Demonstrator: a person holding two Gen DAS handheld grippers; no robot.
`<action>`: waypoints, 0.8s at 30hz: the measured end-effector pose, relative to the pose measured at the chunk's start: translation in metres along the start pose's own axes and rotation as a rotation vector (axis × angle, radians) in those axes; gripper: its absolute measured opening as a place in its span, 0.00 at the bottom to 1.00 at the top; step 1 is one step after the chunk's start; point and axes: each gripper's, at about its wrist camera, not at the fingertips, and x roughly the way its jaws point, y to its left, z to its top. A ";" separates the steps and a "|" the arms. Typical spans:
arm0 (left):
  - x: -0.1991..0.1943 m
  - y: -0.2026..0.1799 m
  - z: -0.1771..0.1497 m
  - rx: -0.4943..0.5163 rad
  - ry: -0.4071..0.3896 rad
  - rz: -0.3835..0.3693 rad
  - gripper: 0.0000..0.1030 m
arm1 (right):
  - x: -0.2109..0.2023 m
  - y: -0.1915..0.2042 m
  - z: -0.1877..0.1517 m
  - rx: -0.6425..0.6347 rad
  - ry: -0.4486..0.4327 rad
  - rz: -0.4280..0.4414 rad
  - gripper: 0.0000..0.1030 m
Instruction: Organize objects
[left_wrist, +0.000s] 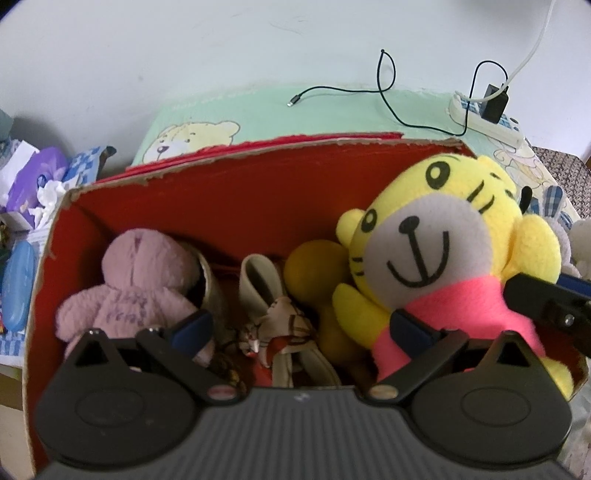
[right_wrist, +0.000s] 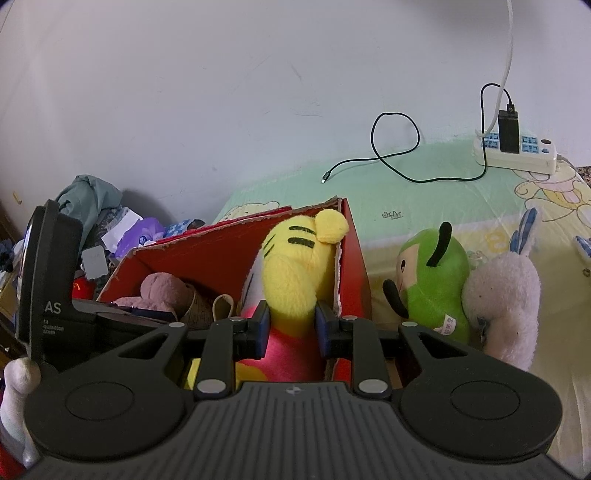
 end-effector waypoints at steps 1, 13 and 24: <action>0.000 -0.001 0.000 0.000 0.000 0.000 0.99 | 0.000 0.000 0.000 0.005 0.002 0.001 0.25; 0.001 -0.004 0.001 0.015 0.000 0.018 0.99 | -0.013 -0.001 0.003 0.085 -0.013 0.051 0.30; 0.000 -0.006 0.002 0.016 0.000 0.021 0.99 | -0.025 0.008 0.006 0.074 -0.083 0.085 0.30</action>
